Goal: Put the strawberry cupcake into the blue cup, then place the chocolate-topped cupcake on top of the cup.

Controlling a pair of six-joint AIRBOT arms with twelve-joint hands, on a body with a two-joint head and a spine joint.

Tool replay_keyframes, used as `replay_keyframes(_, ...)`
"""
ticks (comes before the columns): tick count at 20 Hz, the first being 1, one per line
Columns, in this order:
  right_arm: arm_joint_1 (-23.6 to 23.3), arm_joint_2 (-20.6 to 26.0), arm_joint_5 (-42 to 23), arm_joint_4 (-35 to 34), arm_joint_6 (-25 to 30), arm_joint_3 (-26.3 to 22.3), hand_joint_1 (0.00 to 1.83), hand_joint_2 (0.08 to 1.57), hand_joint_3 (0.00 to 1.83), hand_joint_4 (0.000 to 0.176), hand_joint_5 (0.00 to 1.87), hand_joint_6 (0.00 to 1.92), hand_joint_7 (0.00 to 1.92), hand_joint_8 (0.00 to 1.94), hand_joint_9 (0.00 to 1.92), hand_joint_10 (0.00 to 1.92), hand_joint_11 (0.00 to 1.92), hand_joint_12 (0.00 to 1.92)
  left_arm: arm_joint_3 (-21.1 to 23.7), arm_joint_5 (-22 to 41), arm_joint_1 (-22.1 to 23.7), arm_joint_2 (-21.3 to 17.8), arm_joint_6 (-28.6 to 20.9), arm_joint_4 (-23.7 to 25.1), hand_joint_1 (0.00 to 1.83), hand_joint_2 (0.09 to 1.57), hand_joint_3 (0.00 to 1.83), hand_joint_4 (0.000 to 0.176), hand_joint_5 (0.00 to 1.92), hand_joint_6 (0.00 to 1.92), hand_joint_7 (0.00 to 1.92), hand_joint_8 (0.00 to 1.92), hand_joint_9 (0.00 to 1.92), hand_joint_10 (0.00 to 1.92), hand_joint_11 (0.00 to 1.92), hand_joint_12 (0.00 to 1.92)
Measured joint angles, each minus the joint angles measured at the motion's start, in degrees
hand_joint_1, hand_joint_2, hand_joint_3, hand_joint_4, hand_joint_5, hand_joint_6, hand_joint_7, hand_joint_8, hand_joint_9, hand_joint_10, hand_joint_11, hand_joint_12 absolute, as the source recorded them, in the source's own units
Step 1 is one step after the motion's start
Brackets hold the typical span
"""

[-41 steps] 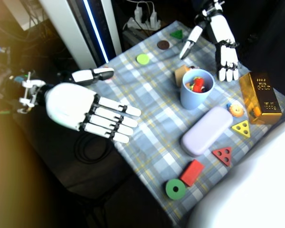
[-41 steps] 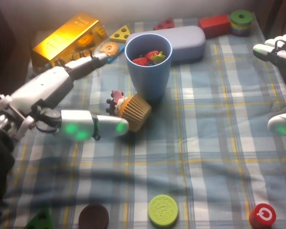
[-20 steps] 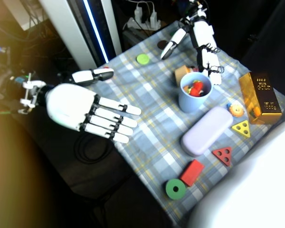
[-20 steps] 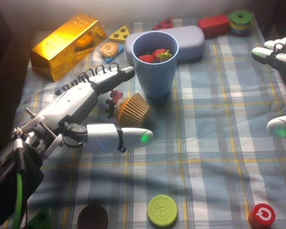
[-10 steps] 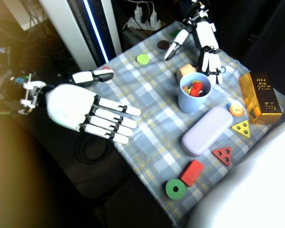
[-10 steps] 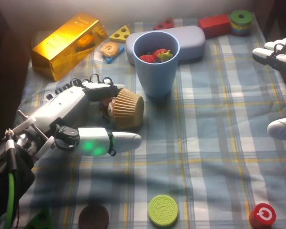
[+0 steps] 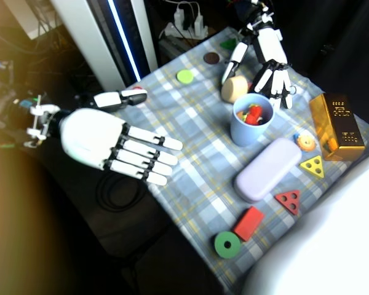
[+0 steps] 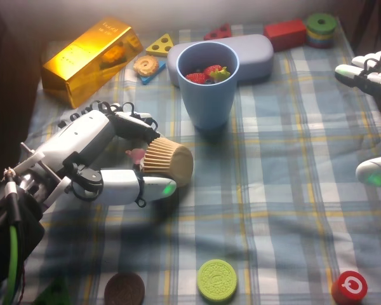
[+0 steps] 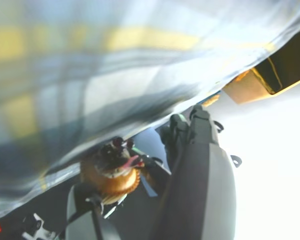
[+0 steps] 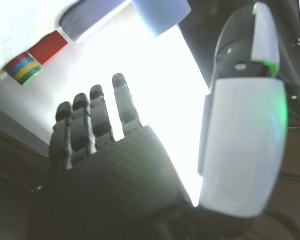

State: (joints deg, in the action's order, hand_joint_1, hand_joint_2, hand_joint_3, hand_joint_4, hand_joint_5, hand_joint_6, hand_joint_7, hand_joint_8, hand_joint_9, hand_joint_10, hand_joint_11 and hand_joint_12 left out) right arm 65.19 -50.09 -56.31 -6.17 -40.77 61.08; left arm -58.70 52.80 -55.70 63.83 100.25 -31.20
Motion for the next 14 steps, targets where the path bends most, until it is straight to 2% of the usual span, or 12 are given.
replay_keyframes(1, 0.00, -0.02, 0.02, -0.02, 0.00, 0.00, 0.07, 0.80, 0.00, 0.091, 0.00, 0.00, 0.00, 0.00, 0.00, 0.00, 0.00, 0.00, 0.00, 0.07, 0.00, 0.00, 0.00, 0.09, 1.06, 1.04, 0.00, 0.176, 1.13, 0.72, 0.50, 0.00, 0.36, 0.00, 0.10, 0.05)
replay_keyframes(2, 0.00, -0.04, 0.02, 0.02, 0.00, 0.00, 0.07, 0.80, 0.00, 0.102, 0.00, 0.00, 0.00, 0.00, 0.00, 0.00, 0.00, 0.00, 0.00, 0.00, 0.17, -0.02, 0.00, 0.15, 1.06, 1.04, 0.00, 0.176, 1.13, 0.72, 0.48, 0.00, 0.34, 0.00, 0.08, 0.04)
replay_keyframes(3, 0.02, -0.07, 0.00, 0.00, 0.00, 0.00, 0.03, 0.80, 0.00, 0.101, 0.00, 0.00, 0.00, 0.00, 0.00, 0.00, 0.00, 0.00, 0.02, 0.22, 0.20, -0.09, 0.02, 0.28, 1.06, 1.05, 0.00, 0.176, 1.11, 0.76, 0.45, 0.00, 0.30, 0.00, 0.04, 0.03)
replay_keyframes(4, 0.02, -0.07, 0.00, 0.02, 0.02, 0.00, 0.05, 0.80, 0.00, 0.090, 0.00, 0.00, 0.00, 0.00, 0.00, 0.00, 0.00, 0.00, 0.07, 0.28, 0.20, -0.20, 0.02, 0.35, 1.05, 1.05, 0.00, 0.176, 1.10, 0.77, 0.45, 0.00, 0.30, 0.00, 0.05, 0.03)
replay_keyframes(5, 0.07, -0.07, 0.00, 0.00, 0.04, 0.00, 0.04, 0.80, 0.00, 0.095, 0.00, 0.00, 0.00, 0.00, 0.00, 0.00, 0.00, 0.00, 0.57, 0.50, 0.22, -0.74, 0.11, 0.35, 1.05, 1.06, 0.00, 0.176, 1.09, 0.79, 0.44, 0.00, 0.30, 0.00, 0.05, 0.03)
replay_keyframes(6, 0.13, -0.07, 0.07, -0.02, 0.09, 0.00, 0.04, 0.80, 0.00, 0.104, 0.00, 0.00, 0.00, 0.00, 0.00, 0.00, 0.00, 0.00, 1.49, 0.94, 0.50, -2.14, 0.20, 0.92, 1.05, 1.06, 0.00, 0.176, 1.09, 0.80, 0.46, 0.01, 0.29, 0.00, 0.04, 0.03)
replay_keyframes(8, 0.13, -0.07, 0.00, 0.00, 0.28, 0.00, 0.04, 0.79, 0.00, 0.104, 0.00, 0.00, 0.00, 0.00, 0.00, 0.00, 0.00, 0.00, 2.34, 1.44, 1.29, -3.61, 0.17, 1.99, 1.04, 1.07, 0.00, 0.176, 1.06, 0.84, 0.44, 0.00, 0.27, 0.00, 0.08, 0.05)
replay_keyframes(9, 0.13, -0.07, 0.00, 0.00, 0.33, 0.00, 0.07, 0.79, 0.00, 0.093, 0.00, 0.00, 0.00, 0.00, 0.00, 0.00, 0.00, 0.00, 2.89, 2.03, 1.92, -4.63, 0.22, 2.80, 1.04, 1.07, 0.00, 0.176, 1.05, 0.85, 0.44, 0.00, 0.27, 0.00, 0.09, 0.05)
replay_keyframes(11, 0.28, -0.07, 0.09, 0.02, 0.46, 0.00, 0.08, 0.78, 0.00, 0.104, 0.00, 0.00, 0.00, 0.00, 0.00, 0.00, 0.00, 0.00, 4.13, 4.09, 3.23, -7.28, 0.17, 4.70, 1.04, 1.08, 0.00, 0.176, 1.04, 0.88, 0.44, 0.00, 0.26, 0.00, 0.07, 0.06)
replay_keyframes(12, 0.42, -0.07, 0.02, 0.02, 0.48, 0.04, 0.06, 0.78, 0.00, 0.092, 0.00, 0.00, 0.00, 0.00, 0.00, 0.00, 0.00, 0.00, 4.44, 4.90, 3.74, -7.96, 0.17, 5.14, 1.04, 1.07, 0.00, 0.176, 1.05, 0.85, 0.45, 0.00, 0.23, 0.00, 0.05, 0.05)
replay_keyframes(13, 0.44, -0.07, 0.07, -0.04, 0.52, 0.04, 0.06, 0.79, 0.00, 0.074, 0.00, 0.00, 0.00, 0.00, 0.00, 0.00, 0.00, 0.00, 4.55, 5.75, 4.55, -8.52, 0.17, 5.75, 1.05, 1.06, 0.00, 0.176, 1.08, 0.80, 0.45, 0.00, 0.24, 0.00, 0.05, 0.07)
replay_keyframes(14, 0.44, -0.07, 0.02, 0.00, 0.72, 0.02, 0.06, 0.80, 0.01, 0.071, 0.00, 0.00, 0.00, 0.00, 0.00, 0.00, 0.00, 0.00, 4.55, 6.05, 5.33, -8.68, 0.17, 5.95, 1.06, 1.05, 0.00, 0.176, 1.11, 0.76, 0.46, 0.00, 0.26, 0.00, 0.07, 0.10)
